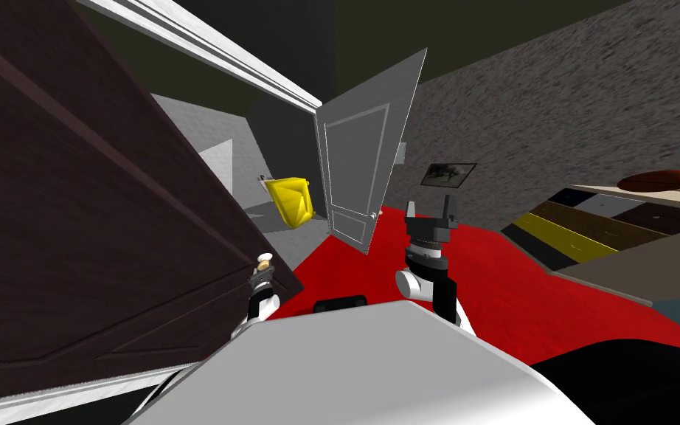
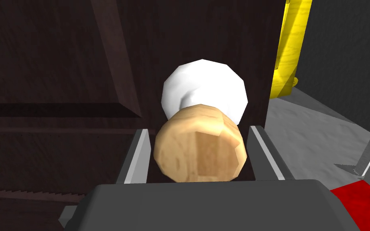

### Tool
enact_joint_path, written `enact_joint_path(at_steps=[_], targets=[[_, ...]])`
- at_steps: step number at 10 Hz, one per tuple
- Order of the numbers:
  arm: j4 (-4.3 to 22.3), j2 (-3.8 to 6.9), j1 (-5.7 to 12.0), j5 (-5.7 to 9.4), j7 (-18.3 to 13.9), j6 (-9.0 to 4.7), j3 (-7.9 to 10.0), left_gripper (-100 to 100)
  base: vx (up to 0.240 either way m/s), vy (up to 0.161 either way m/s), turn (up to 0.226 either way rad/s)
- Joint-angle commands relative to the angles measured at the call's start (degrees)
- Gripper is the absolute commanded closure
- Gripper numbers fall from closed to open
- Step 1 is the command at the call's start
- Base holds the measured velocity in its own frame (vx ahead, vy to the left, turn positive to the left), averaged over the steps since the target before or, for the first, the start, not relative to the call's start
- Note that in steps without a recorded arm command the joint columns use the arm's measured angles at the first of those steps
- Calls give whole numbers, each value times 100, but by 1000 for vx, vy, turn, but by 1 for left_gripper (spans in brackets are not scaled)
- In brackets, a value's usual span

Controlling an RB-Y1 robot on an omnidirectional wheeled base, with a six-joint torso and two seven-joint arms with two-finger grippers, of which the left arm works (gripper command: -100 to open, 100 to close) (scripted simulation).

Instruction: Pull the door open

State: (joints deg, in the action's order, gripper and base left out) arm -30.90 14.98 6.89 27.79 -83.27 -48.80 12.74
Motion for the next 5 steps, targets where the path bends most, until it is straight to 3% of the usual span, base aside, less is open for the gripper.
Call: enact_joint_path(at_steps=[1,5], targets=[[145,12,40,-13,-102,-57,-159,100,-196,89,-149],[94,38,28,-14,-235,-50,-494,100,-192,64,-142]])
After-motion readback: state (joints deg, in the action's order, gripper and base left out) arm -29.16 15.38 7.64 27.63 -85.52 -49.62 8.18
